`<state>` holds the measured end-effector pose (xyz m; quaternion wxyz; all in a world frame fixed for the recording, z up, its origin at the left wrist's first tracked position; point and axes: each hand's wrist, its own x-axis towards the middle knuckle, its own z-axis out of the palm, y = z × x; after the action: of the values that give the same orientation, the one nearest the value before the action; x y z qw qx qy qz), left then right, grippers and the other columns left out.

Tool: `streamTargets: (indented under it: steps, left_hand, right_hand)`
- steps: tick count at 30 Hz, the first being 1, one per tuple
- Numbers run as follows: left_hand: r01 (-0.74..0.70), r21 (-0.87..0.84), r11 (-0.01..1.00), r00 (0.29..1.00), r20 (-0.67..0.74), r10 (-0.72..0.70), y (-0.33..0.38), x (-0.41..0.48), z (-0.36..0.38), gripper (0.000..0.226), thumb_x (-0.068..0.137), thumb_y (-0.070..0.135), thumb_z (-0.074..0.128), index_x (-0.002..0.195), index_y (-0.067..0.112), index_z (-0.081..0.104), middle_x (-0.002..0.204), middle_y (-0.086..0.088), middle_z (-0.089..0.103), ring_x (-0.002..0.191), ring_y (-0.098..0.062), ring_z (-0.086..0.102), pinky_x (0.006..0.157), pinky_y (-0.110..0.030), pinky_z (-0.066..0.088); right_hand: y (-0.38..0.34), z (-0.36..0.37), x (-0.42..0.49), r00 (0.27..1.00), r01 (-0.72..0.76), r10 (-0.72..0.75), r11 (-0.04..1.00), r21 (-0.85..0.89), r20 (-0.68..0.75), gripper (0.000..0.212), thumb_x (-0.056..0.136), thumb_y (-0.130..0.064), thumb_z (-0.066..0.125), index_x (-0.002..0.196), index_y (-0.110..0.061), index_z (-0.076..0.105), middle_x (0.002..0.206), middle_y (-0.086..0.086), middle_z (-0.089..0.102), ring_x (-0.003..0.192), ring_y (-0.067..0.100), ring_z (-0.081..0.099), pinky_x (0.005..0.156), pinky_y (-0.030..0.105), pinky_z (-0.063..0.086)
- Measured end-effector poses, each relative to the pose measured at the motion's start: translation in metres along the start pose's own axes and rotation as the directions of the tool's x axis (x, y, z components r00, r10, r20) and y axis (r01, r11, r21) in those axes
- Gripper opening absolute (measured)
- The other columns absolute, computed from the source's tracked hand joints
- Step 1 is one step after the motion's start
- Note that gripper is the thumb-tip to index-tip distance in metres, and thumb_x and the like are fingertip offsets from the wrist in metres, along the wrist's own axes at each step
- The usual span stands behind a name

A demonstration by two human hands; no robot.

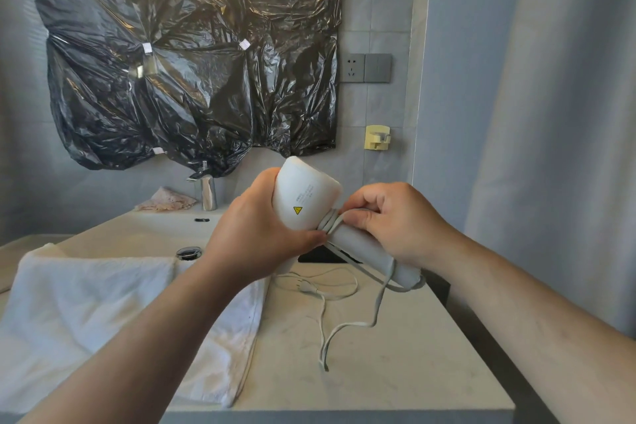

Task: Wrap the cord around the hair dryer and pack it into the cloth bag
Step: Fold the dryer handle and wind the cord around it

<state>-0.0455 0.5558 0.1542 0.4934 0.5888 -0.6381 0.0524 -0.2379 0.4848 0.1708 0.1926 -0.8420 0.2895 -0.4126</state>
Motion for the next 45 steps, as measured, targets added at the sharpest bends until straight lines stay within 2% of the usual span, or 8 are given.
streamTargets:
  steps: [9,16,19,23,28,33,38,45]
  left_hand:
    - [-0.164,0.222,0.961,0.985,0.09,0.147,0.005,0.009,-0.009,0.082,0.052,0.057,0.082,0.122,0.041,0.044,0.103,0.018,0.059,0.091,-0.016,0.057,0.07,-0.033,0.045]
    - [-0.121,-0.129,0.984,0.986,0.102,0.135,0.001,0.014,-0.008,0.078,0.043,0.055,0.08,0.115,0.044,0.054,0.101,0.02,0.064,0.093,-0.003,0.061,0.076,-0.022,0.052]
    - [-0.107,-0.303,0.947,0.98,0.127,0.151,0.001,0.012,-0.008,0.071,0.047,0.048,0.084,0.112,0.032,0.062,0.097,0.012,0.068,0.085,-0.002,0.064,0.068,-0.013,0.049]
    - [-0.016,-0.534,0.845,0.981,0.157,0.117,0.0,0.009,-0.004,0.064,0.051,0.037,0.087,0.108,0.017,0.065,0.097,-0.015,0.069,0.082,-0.021,0.066,0.069,-0.041,0.058]
    - [0.071,-0.67,0.739,0.987,0.154,0.045,0.003,0.005,0.005,0.06,0.051,0.031,0.087,0.106,0.015,0.068,0.094,-0.014,0.072,0.081,-0.023,0.066,0.07,-0.041,0.057]
    - [0.091,-0.711,0.697,0.995,0.088,-0.04,0.007,0.003,0.012,0.055,0.052,0.03,0.087,0.1,0.011,0.068,0.087,-0.014,0.07,0.077,-0.023,0.064,0.066,-0.041,0.056]
    - [0.139,-0.713,0.688,0.984,0.02,-0.179,0.009,0.002,0.016,0.045,0.06,0.021,0.084,0.099,0.006,0.067,0.08,-0.007,0.072,0.07,-0.019,0.066,0.059,-0.036,0.057]
    - [0.141,-0.589,0.796,0.931,-0.195,-0.309,0.013,0.001,0.026,0.05,0.055,0.034,0.087,0.096,0.016,0.065,0.084,-0.004,0.072,0.071,-0.016,0.066,0.066,-0.046,0.061]
  right_hand:
    - [0.009,-0.013,0.009,0.988,-0.053,0.066,0.994,-0.094,0.138,0.011,0.078,-0.027,0.078,0.084,-0.017,0.077,0.072,0.001,0.073,0.063,0.003,0.061,0.068,0.027,0.051]
    - [0.01,-0.017,0.004,0.984,-0.118,0.074,0.952,0.284,0.161,0.005,0.083,-0.011,0.071,0.082,-0.014,0.075,0.066,-0.004,0.073,0.061,0.003,0.063,0.062,0.025,0.053]
    - [0.016,-0.017,0.001,0.947,-0.261,0.127,0.842,0.473,0.296,0.005,0.085,-0.012,0.068,0.083,-0.013,0.072,0.063,-0.003,0.065,0.054,0.01,0.05,0.053,0.027,0.034]
    - [0.017,-0.016,0.002,0.929,-0.336,0.113,0.656,0.675,0.353,0.013,0.065,-0.026,0.076,0.075,-0.018,0.073,0.066,0.0,0.068,0.053,0.012,0.062,0.049,0.022,0.051]
    - [0.026,0.002,0.003,0.952,-0.266,-0.054,0.343,0.901,0.301,0.046,0.041,-0.03,0.096,0.083,-0.024,0.08,0.079,0.005,0.075,0.056,0.016,0.068,0.047,0.024,0.055]
    - [0.028,0.036,-0.01,0.972,-0.217,-0.08,0.063,0.974,0.222,0.021,0.078,-0.019,0.068,0.097,-0.024,0.074,0.076,0.0,0.065,0.055,0.01,0.052,0.043,0.019,0.038]
    - [0.017,0.052,-0.015,0.972,-0.227,0.104,0.161,0.96,0.212,0.019,0.089,-0.004,0.045,0.094,-0.013,0.061,0.074,0.001,0.05,0.049,0.006,0.032,0.043,0.017,0.024]
    - [0.01,0.067,-0.023,0.959,-0.186,0.278,0.75,0.634,-0.048,0.029,0.095,-0.014,0.039,0.073,-0.016,0.058,0.076,0.016,0.043,0.051,0.016,0.028,0.046,0.028,0.023]
